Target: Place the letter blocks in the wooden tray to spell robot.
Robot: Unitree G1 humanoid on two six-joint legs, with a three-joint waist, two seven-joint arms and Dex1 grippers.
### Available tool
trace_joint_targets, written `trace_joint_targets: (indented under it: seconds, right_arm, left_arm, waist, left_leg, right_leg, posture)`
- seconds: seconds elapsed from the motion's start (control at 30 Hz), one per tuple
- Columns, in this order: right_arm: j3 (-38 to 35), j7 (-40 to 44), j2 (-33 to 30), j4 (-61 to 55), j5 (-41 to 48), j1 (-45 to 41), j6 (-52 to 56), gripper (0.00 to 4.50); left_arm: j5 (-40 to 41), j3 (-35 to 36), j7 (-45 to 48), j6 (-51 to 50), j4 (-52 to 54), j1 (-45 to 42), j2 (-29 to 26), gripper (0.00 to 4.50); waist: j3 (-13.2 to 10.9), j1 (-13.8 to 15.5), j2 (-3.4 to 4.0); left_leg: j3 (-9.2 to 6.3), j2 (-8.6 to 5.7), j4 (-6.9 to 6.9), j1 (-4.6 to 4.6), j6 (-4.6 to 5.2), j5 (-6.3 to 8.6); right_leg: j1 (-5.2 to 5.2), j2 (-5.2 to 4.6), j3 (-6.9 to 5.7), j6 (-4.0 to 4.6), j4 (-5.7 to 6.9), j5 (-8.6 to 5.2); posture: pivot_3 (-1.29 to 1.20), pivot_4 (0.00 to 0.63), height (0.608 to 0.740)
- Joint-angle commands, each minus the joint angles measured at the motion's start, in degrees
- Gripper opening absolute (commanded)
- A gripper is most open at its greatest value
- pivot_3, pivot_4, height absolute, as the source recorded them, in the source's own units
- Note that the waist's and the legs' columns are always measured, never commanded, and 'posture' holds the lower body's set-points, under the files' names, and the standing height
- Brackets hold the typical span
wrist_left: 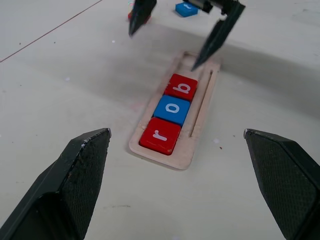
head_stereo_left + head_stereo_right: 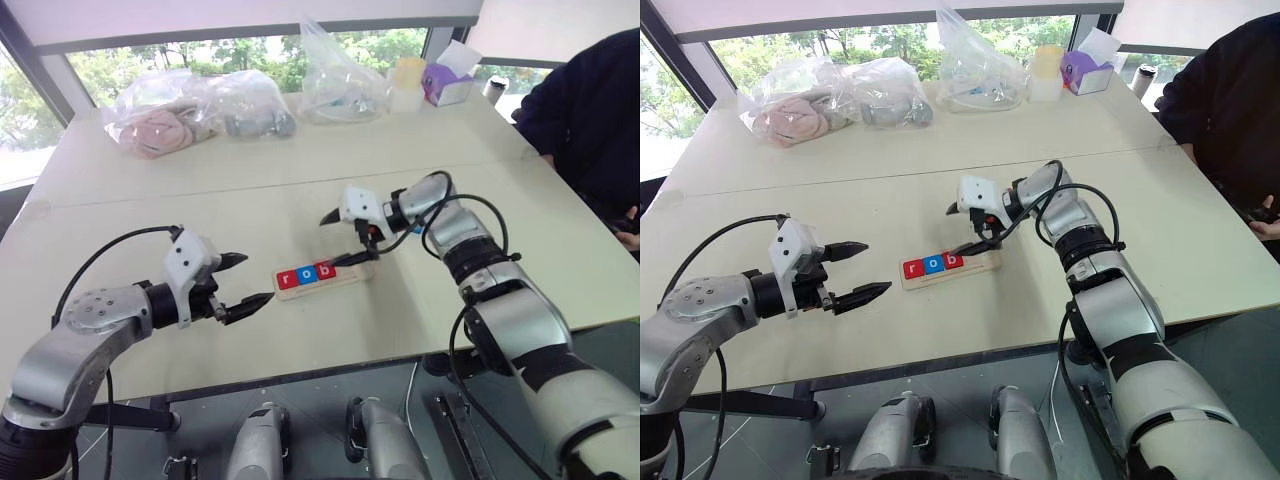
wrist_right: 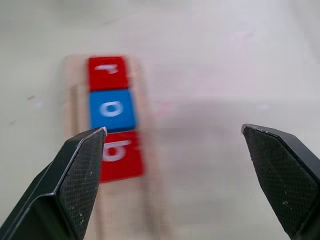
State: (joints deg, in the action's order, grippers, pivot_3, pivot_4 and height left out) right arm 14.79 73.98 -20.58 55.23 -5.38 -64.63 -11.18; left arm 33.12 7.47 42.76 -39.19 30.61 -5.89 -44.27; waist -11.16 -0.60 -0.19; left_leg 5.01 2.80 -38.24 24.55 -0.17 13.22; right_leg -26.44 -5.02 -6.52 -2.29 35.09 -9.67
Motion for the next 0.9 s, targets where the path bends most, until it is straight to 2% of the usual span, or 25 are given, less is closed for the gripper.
trace_joint_targets:
  seconds: [0.03, 0.1, 0.23, 0.43, 0.63, 0.9]
  right_arm:
    - [-3.87, -14.62, -2.25, 1.02, -1.49, -2.88, 0.44, 4.46]
    - [-4.60, -22.24, -2.72, 2.83, -2.82, -3.64, 3.69, 4.46]
    - [-9.20, -36.65, -1.54, 2.33, -1.29, -2.66, 18.13, 4.46]
    - [-14.70, -46.99, 2.80, -0.93, 2.16, -0.77, 33.69, 4.46]
    - [-17.17, -49.99, 5.72, 0.31, 5.14, 0.03, 37.93, 4.46]
    - [-16.22, -52.81, 7.25, 4.49, 4.52, -0.68, 37.34, 4.46]
  left_arm:
    - [-0.15, -0.07, -0.07, 0.85, 1.05, -0.94, 0.16, 4.50]
    - [-0.16, -0.20, -0.07, 0.89, 0.89, -1.12, 0.28, 4.50]
    - [-0.54, -1.02, -0.15, 1.07, 0.39, -1.86, 0.83, 4.50]
    - [-0.79, -1.57, 0.18, 1.45, -0.24, -2.37, 0.70, 4.50]
    - [-1.06, -1.64, 0.46, 1.68, -0.70, -2.77, 0.54, 4.50]
    - [-0.96, -0.99, -0.02, 1.38, 0.20, -1.93, 0.44, 4.50]
  waist:
    - [0.00, 0.00, 0.00]
    - [0.00, -0.14, 0.00]
    - [0.00, -0.16, 0.00]
    - [0.00, -0.38, 0.00]
    - [0.00, -0.24, 0.00]
    - [0.00, -0.31, 0.00]
  left_leg:
    - [0.01, -0.01, 0.00, 0.00, 0.00, 0.00]
    - [0.03, -0.01, 0.00, 0.00, -0.01, 0.00]
    - [0.04, 0.00, 0.03, 0.00, 0.00, 0.00]
    - [0.06, 0.02, 0.05, -0.01, 0.01, 0.00]
    - [0.02, 0.02, 0.05, 0.00, 0.01, -0.01]
    - [-0.10, 0.01, 0.05, 0.00, 0.01, 0.00]
  right_leg:
    - [0.00, -0.02, 0.00, 0.00, -0.01, 0.00]
    - [-0.01, -0.02, 0.02, 0.00, -0.02, 0.00]
    - [-0.03, -0.01, 0.03, 0.02, -0.01, 0.00]
    - [-0.05, 0.02, 0.04, -0.13, 0.02, 0.09]
    - [-0.04, 0.02, 0.03, -0.14, 0.01, 0.08]
    - [-0.03, 0.02, 0.04, -0.01, -0.01, -0.02]
  posture:
    - [0.00, 0.150, 0.725]
    - [0.00, 0.150, 0.725]
    - [0.00, 0.150, 0.725]
    - [0.00, 0.150, 0.725]
    - [0.00, 0.150, 0.725]
    - [0.00, 0.150, 0.725]
